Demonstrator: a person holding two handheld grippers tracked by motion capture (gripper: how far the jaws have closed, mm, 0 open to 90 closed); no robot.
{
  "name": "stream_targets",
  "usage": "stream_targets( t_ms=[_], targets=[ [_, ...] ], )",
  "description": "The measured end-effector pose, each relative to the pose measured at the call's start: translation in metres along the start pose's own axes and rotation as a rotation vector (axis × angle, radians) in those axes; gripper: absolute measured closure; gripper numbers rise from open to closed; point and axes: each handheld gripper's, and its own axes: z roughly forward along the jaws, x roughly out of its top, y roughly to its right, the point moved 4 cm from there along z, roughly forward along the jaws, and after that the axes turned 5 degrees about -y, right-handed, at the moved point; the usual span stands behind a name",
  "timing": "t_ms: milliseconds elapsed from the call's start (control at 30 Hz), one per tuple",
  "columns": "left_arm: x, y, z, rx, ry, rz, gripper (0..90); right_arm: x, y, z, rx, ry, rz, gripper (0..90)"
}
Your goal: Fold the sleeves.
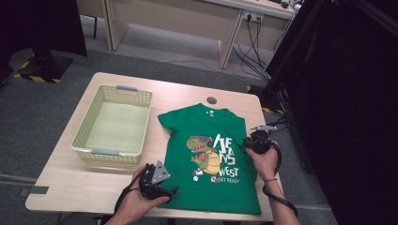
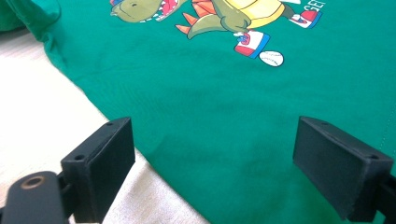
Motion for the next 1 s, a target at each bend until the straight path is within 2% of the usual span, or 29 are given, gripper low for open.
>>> stream_targets(
  t_ms=[200,533,600,667,767,833,933,1000],
  targets=[
    [0.000,0.001,0.000,0.004,0.001,0.006,12.1,-0.011,0.004,0.007,-0.028,-0.021,-0.005,77.6],
    [0.000,0.001,0.000,0.000,0.000,0.005,12.1,-0.011,0.020,0.007,-0.078,-0.024,0.020,73.4],
    [0.000,0.000,0.000,-0.001,0.004,0.002,12.1,-0.010,0.018,0.002,-0.064,-0.008,0.036,73.4],
    [0.000,0.000,0.000,-0.001,0.002,0.000,12.1,-0.009,0.011,-0.004,-0.038,0.015,0.032,72.9],
    [0.000,0.000,0.000,0.001,0.001,0.003,12.1,-0.011,-0.002,-0.007,-0.002,0.005,-0.015,71.3],
    [0.000,0.000,0.000,0.004,0.001,0.007,12.1,-0.013,-0.007,-0.006,0.008,-0.006,-0.028,70.7],
    [0.000,0.001,0.000,0.003,0.001,0.004,12.1,-0.016,-0.006,0.001,0.002,-0.034,-0.029,70.5],
    [0.000,0.000,0.000,0.003,0.003,0.001,12.1,-0.017,-0.003,0.003,0.010,-0.026,-0.011,70.7]
  ],
)
